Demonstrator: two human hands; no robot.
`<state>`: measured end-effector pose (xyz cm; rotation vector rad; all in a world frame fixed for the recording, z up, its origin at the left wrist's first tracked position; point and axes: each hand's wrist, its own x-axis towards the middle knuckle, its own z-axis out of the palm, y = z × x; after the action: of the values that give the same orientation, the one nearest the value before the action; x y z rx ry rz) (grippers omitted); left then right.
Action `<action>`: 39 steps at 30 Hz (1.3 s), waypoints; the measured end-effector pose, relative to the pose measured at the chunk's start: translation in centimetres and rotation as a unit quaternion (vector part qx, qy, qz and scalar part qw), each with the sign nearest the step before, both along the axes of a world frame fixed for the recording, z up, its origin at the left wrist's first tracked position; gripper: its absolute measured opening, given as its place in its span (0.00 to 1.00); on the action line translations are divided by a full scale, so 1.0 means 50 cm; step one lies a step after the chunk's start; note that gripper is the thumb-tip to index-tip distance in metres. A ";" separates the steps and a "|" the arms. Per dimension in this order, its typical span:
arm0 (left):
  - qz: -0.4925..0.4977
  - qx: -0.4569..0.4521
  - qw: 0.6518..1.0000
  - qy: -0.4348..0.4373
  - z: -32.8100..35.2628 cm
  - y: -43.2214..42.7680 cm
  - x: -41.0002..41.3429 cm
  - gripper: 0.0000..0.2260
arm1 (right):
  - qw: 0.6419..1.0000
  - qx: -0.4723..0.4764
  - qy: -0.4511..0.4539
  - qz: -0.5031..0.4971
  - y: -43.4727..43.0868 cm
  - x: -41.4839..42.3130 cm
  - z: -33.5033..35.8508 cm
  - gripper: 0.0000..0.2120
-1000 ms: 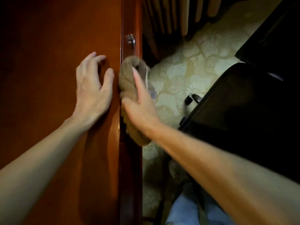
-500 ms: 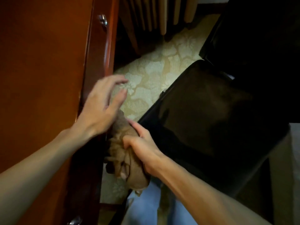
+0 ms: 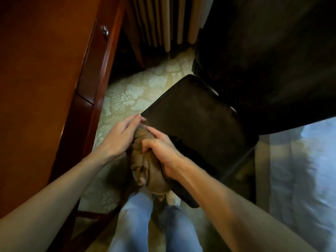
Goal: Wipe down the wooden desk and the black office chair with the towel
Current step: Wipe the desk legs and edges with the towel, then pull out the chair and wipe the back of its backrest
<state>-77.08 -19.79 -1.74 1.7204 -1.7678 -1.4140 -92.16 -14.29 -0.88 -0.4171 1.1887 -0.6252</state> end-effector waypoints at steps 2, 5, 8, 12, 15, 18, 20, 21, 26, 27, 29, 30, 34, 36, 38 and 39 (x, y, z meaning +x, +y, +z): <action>0.001 -0.016 1.000 0.006 0.073 0.015 -0.019 0.24 | 0.999 -0.028 0.023 0.025 0.004 -0.032 0.075 0.37; -0.012 -0.044 0.999 0.008 0.201 0.024 -0.049 0.19 | 0.995 -0.077 0.042 0.054 0.017 -0.073 0.203 0.34; -0.040 -0.076 0.996 0.011 0.305 0.023 -0.074 0.15 | 0.990 -0.113 0.064 0.059 0.029 -0.101 0.304 0.30; -0.079 -0.107 0.991 0.030 0.429 0.062 -0.087 0.16 | 0.979 -0.169 0.110 0.035 0.080 -0.116 0.420 0.26; -0.100 -0.126 0.985 0.056 0.498 0.115 -0.080 0.18 | 0.964 -0.208 0.162 0.034 0.133 -0.124 0.477 0.31; -0.092 -0.127 0.983 0.096 0.554 0.177 -0.067 0.16 | 0.950 -0.225 0.214 -0.020 0.199 -0.125 0.526 0.31; -0.099 -0.132 0.982 0.093 0.584 0.208 -0.063 0.16 | 0.941 -0.223 0.242 -0.078 0.240 -0.135 0.555 0.30; -0.108 -0.140 0.980 0.086 0.601 0.223 -0.062 0.16 | 0.935 -0.222 0.258 -0.103 0.262 -0.145 0.573 0.29; -0.125 -0.176 0.973 0.082 0.674 0.280 -0.067 0.15 | 0.901 -0.232 0.302 -0.208 0.345 -0.216 0.649 0.27; -0.127 -0.185 0.971 0.078 0.686 0.287 -0.073 0.14 | 0.893 -0.239 0.309 -0.226 0.353 -0.230 0.660 0.28; -0.139 -0.194 0.969 0.067 0.709 0.306 -0.094 0.14 | 0.879 -0.255 0.314 -0.252 0.377 -0.262 0.683 0.27; -0.147 -0.194 0.968 0.060 0.717 0.312 -0.107 0.14 | 0.875 -0.261 0.315 -0.259 0.386 -0.279 0.691 0.27; -0.153 -0.195 0.968 0.050 0.739 0.335 -0.179 0.14 | 0.865 -0.265 0.317 -0.286 0.420 -0.364 0.714 0.25; -0.143 -0.198 0.968 0.053 0.743 0.349 -0.229 0.14 | 0.857 -0.263 0.321 -0.304 0.434 -0.422 0.718 0.25; -0.140 -0.198 0.969 0.051 0.741 0.361 -0.284 0.13 | 0.849 -0.265 0.327 -0.320 0.450 -0.484 0.718 0.25; -0.139 -0.196 0.969 0.051 0.738 0.367 -0.313 0.13 | 0.846 -0.264 0.329 -0.325 0.459 -0.519 0.717 0.26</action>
<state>-92.71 -1.45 35.14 1.2138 -2.1195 -1.1250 -118.10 8.66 34.99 -0.7372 1.8380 -1.5032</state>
